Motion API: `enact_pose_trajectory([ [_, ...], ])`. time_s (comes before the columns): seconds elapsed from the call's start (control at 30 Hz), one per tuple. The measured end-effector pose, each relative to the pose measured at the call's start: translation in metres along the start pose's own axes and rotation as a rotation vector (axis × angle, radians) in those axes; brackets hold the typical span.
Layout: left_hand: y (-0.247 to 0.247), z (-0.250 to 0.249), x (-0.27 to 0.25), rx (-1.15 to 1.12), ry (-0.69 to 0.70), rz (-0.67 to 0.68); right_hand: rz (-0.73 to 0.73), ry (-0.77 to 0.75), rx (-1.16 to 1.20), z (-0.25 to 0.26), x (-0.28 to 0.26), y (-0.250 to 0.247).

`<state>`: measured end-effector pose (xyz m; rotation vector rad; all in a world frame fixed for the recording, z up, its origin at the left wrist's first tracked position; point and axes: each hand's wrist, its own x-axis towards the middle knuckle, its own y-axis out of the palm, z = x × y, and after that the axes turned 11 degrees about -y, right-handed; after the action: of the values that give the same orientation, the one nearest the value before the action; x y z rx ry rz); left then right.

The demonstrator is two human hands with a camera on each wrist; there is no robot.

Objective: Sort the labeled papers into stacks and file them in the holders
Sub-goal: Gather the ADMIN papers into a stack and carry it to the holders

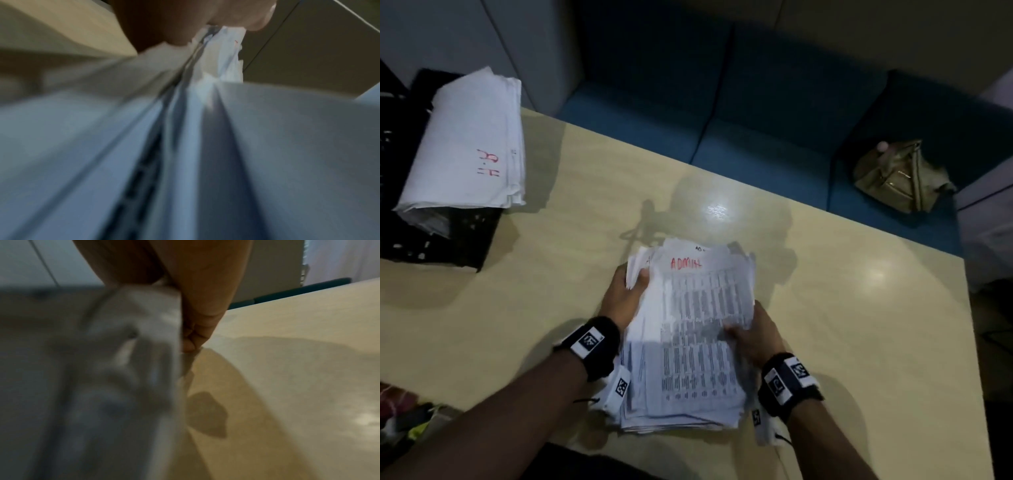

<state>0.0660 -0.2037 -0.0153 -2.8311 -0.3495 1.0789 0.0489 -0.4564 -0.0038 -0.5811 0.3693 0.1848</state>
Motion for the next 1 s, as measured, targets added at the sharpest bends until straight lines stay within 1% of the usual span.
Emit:
enact_pose_trajectory([
  [0.03,0.003,0.0,-0.003,0.019,-0.009,0.03,0.002,-0.022,-0.054,-0.003,0.0,0.005],
  [0.1,0.007,0.004,-0.006,0.134,-0.027,0.055,-0.05,-0.096,-0.15,-0.005,0.0,0.011],
  [0.17,0.011,0.013,-0.005,0.203,-0.013,0.085,-0.098,-0.116,-0.282,-0.009,0.0,0.015],
  [0.23,0.016,0.02,-0.005,0.178,0.009,0.139,-0.1,-0.093,-0.329,-0.011,-0.003,0.016],
  [0.33,0.019,0.019,-0.005,0.116,0.01,0.162,-0.078,-0.066,-0.373,-0.018,-0.006,0.008],
  [0.4,0.016,0.011,-0.002,0.067,0.025,0.17,-0.059,-0.057,-0.349,-0.023,-0.005,-0.007],
  [0.47,0.012,-0.002,0.002,0.055,0.074,0.191,-0.045,-0.069,-0.324,-0.023,-0.004,-0.026],
  [0.57,0.011,-0.021,0.013,0.212,0.134,0.211,-0.018,-0.076,-0.23,-0.016,0.0,-0.055],
  [0.6,0.012,-0.025,0.016,0.244,0.135,0.22,-0.023,-0.091,-0.225,-0.012,0.002,-0.061],
  [0.67,0.018,-0.029,0.019,0.216,0.097,0.23,-0.02,-0.098,-0.232,-0.008,0.011,-0.064],
  [0.73,0.024,-0.031,0.021,0.197,0.078,0.186,0.048,-0.072,-0.214,-0.003,0.019,-0.057],
  [0.8,0.031,-0.035,0.022,0.196,0.083,0.104,0.082,-0.049,-0.26,0.0,0.023,-0.042],
  [0.9,0.038,-0.04,0.025,0.145,0.088,-0.026,0.002,-0.104,-0.307,0.004,0.02,-0.026],
  [0.97,0.041,-0.039,0.027,0.127,0.068,-0.088,-0.029,-0.111,-0.248,0.003,0.017,-0.022],
  [1.0,0.042,-0.037,0.029,0.135,0.062,-0.097,-0.037,-0.102,-0.21,0.001,0.016,-0.022],
])
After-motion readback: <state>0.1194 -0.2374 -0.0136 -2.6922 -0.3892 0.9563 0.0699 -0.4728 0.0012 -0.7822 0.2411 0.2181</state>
